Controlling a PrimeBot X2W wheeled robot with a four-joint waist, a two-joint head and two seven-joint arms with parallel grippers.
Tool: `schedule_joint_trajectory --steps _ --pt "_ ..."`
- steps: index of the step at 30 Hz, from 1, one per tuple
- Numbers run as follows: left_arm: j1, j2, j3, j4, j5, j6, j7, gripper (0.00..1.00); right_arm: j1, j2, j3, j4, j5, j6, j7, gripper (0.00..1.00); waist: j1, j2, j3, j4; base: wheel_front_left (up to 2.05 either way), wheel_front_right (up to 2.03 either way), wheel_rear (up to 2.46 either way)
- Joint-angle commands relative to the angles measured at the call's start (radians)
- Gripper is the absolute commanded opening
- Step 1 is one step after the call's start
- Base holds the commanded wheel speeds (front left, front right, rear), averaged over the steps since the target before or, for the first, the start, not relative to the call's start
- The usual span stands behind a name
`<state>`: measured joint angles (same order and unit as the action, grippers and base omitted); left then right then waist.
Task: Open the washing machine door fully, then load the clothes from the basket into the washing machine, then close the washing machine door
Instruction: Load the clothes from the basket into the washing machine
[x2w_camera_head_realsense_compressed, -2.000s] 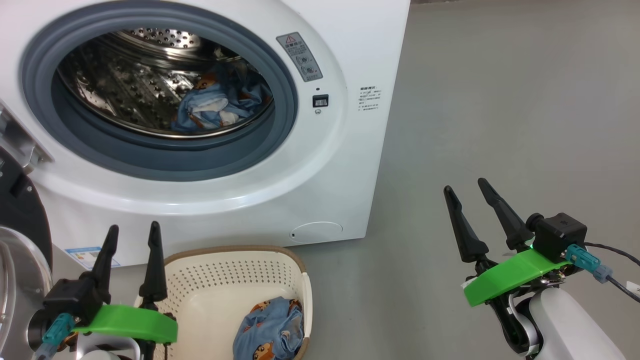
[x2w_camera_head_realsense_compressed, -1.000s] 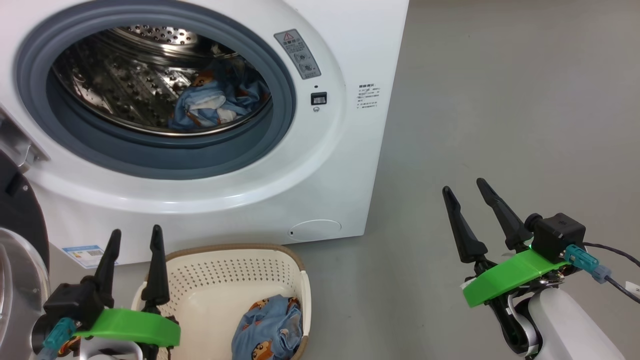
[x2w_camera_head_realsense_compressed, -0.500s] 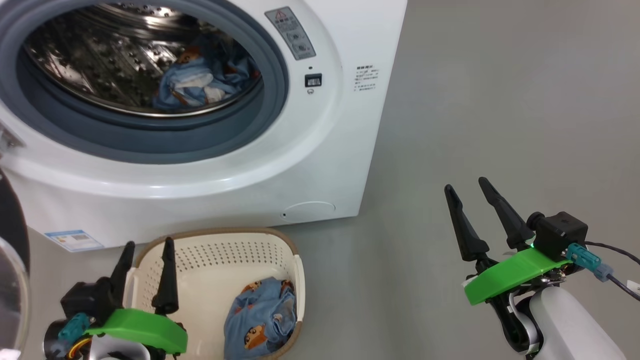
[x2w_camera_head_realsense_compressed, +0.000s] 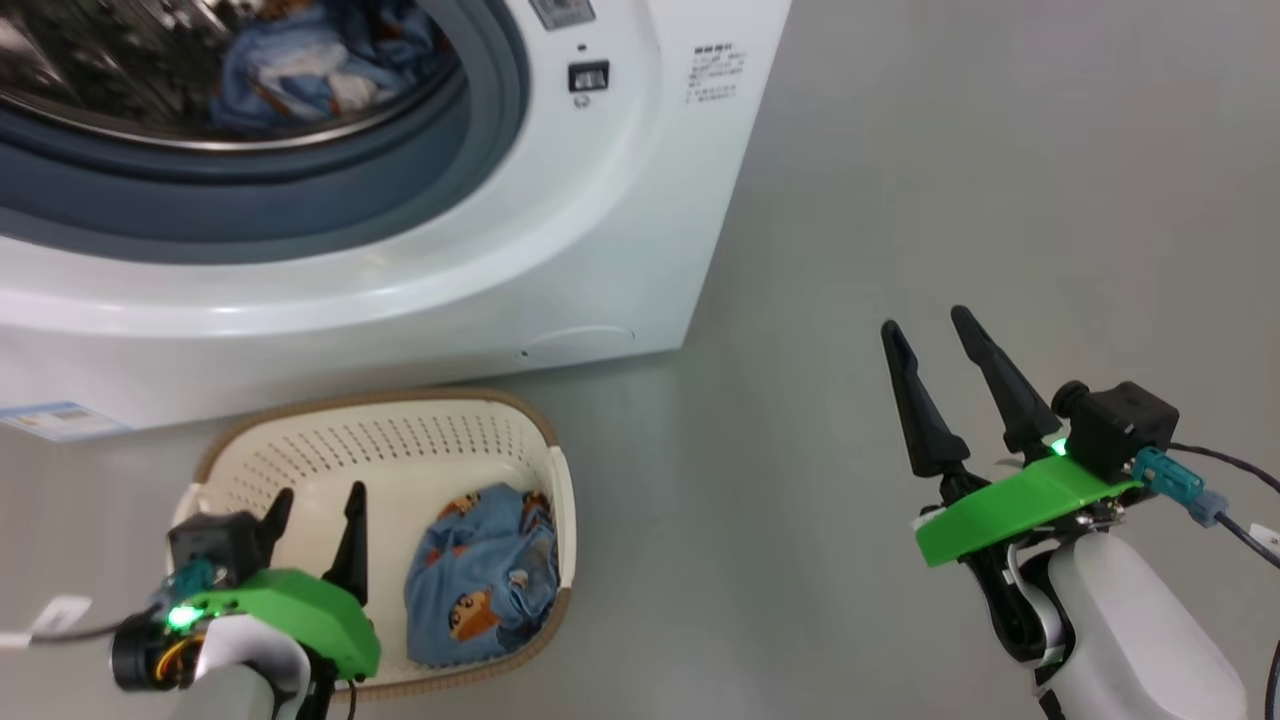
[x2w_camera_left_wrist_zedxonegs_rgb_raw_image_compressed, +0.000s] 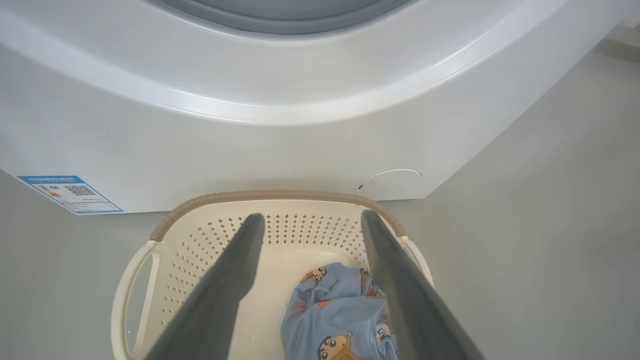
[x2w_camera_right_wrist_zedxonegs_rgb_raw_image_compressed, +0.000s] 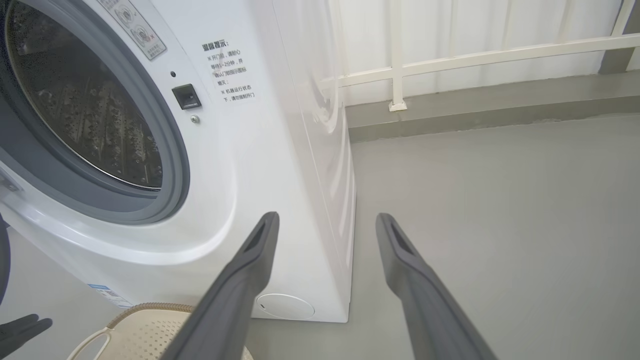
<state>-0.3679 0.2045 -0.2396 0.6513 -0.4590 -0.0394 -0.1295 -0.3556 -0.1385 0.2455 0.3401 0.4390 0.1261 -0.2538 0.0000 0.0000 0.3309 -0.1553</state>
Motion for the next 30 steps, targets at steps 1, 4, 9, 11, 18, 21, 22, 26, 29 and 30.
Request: schedule_joint_trajectory --steps 1,4,9,11,18,21,22,26,29,30 --pt "-0.045 0.032 0.017 0.018 -0.002 -0.013 0.014 1.00 -0.020 0.003 0.009 -0.027 0.002 0.005 -0.008 1.00 0.0000 0.0000 0.064 -0.024 0.00 0.00 0.00" --pt "-0.094 0.038 -0.008 0.094 0.006 -0.033 0.046 1.00 -0.034 0.012 0.008 -0.032 0.000 0.005 -0.008 1.00 0.0000 0.0000 0.106 -0.033 0.00 0.00 0.00" --pt "-0.187 0.048 -0.050 0.219 0.016 -0.064 0.098 1.00 -0.062 0.028 0.011 -0.044 -0.005 0.005 -0.008 1.00 0.0000 0.0000 0.184 -0.049 0.00 0.00 0.00" --pt "-0.224 0.052 -0.069 0.265 0.021 -0.073 0.115 1.00 -0.074 0.034 0.014 -0.049 -0.006 0.005 -0.008 1.00 0.0000 0.0000 0.216 -0.057 0.00 0.00 0.00" --pt "-0.331 0.061 -0.133 0.398 0.024 -0.089 0.170 1.00 -0.118 0.052 0.022 -0.068 -0.009 0.005 -0.008 1.00 0.0000 0.0000 0.321 -0.089 0.00 0.00 0.00" --pt "-0.358 0.064 -0.153 0.425 0.021 -0.090 0.183 1.00 -0.128 0.055 0.021 -0.074 -0.011 0.005 -0.008 1.00 0.0000 0.0000 0.350 -0.097 0.00 0.00 0.00" --pt "-0.380 0.063 -0.184 0.436 0.015 -0.091 0.194 1.00 -0.137 0.058 0.020 -0.080 -0.012 0.005 -0.008 1.00 0.0000 0.0000 0.377 -0.106 0.00 0.00 0.00" --pt "-0.403 0.066 -0.233 0.429 -0.021 -0.091 0.205 1.00 -0.153 0.063 0.024 -0.087 -0.012 0.005 -0.008 1.00 0.0000 0.0000 0.418 -0.125 0.00 0.00 0.00" --pt "-0.427 0.110 -0.304 0.441 -0.028 -0.091 0.239 1.00 -0.176 0.068 0.026 -0.101 -0.012 0.005 -0.008 1.00 0.0000 0.0000 0.461 -0.148 0.00 0.00 0.00" --pt "-0.435 0.118 -0.320 0.441 -0.039 -0.091 0.245 1.00 -0.182 0.069 0.026 -0.105 -0.013 0.005 -0.008 1.00 0.0000 0.0000 0.475 -0.154 0.00 0.00 0.00"
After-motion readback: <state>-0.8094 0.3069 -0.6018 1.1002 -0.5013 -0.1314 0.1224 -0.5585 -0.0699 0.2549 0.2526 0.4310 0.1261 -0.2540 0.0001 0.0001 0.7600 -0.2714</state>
